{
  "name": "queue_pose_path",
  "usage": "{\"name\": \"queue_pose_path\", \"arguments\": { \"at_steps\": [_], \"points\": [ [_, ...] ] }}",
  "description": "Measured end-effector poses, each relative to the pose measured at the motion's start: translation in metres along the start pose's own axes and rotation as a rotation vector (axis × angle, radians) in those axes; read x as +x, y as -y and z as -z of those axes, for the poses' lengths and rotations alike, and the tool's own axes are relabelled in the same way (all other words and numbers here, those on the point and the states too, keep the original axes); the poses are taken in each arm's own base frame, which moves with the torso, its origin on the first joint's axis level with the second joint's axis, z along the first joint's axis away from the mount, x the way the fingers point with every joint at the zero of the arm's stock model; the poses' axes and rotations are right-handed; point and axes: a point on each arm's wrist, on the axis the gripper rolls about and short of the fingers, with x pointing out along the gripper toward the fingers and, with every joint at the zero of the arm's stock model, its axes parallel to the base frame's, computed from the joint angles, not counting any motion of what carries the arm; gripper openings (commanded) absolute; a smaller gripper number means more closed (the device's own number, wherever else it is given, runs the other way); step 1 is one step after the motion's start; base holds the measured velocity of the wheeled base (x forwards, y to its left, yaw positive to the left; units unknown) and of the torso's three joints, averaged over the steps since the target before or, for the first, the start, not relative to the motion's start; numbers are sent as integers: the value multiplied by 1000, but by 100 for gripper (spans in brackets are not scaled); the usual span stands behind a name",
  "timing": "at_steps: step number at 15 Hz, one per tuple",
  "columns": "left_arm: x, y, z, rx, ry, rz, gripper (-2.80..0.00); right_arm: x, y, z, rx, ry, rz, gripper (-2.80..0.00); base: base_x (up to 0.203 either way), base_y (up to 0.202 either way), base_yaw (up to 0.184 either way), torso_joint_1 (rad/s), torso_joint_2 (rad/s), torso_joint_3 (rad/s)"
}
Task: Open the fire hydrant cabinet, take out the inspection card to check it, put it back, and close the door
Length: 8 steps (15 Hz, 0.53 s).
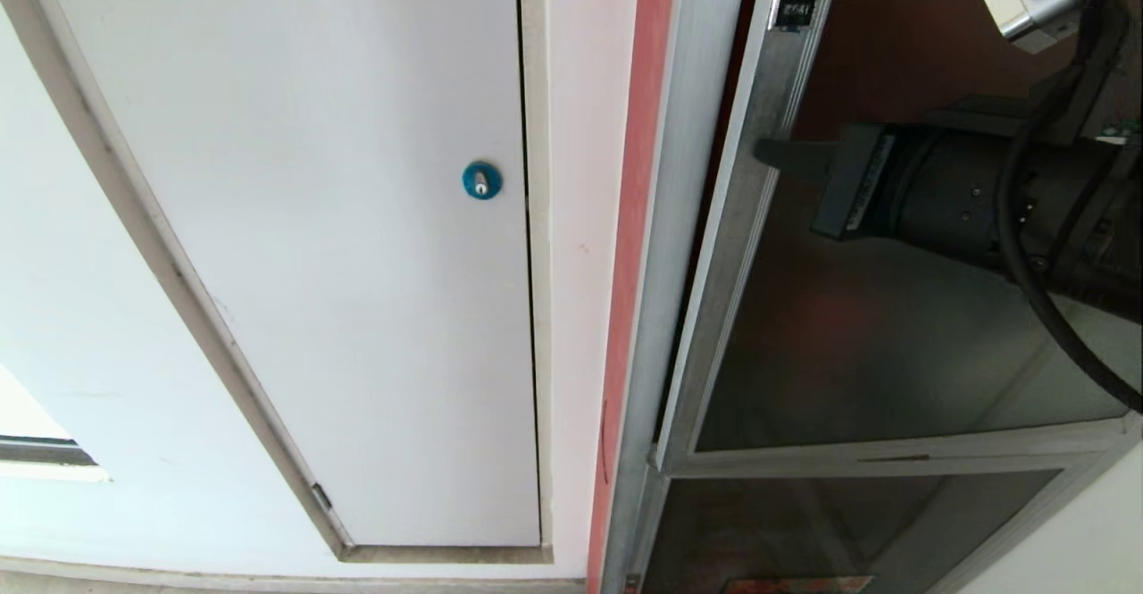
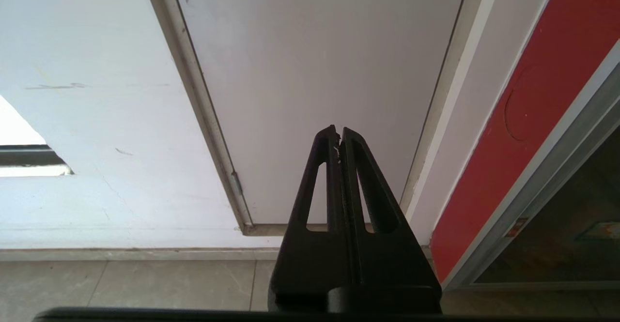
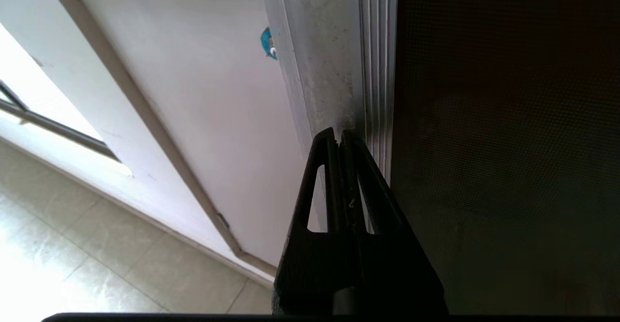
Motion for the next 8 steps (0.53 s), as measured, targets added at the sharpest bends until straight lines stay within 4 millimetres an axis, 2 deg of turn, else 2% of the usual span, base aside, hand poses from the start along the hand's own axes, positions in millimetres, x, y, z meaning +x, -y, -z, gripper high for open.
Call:
{"name": "queue_pose_path", "arguments": {
  "at_steps": [8],
  "points": [
    [0, 0, 0, 0, 0, 0, -280, 31, 17, -1, -9, 1, 73, -280, 0, 0, 0, 0, 0, 0]
  ]
}}
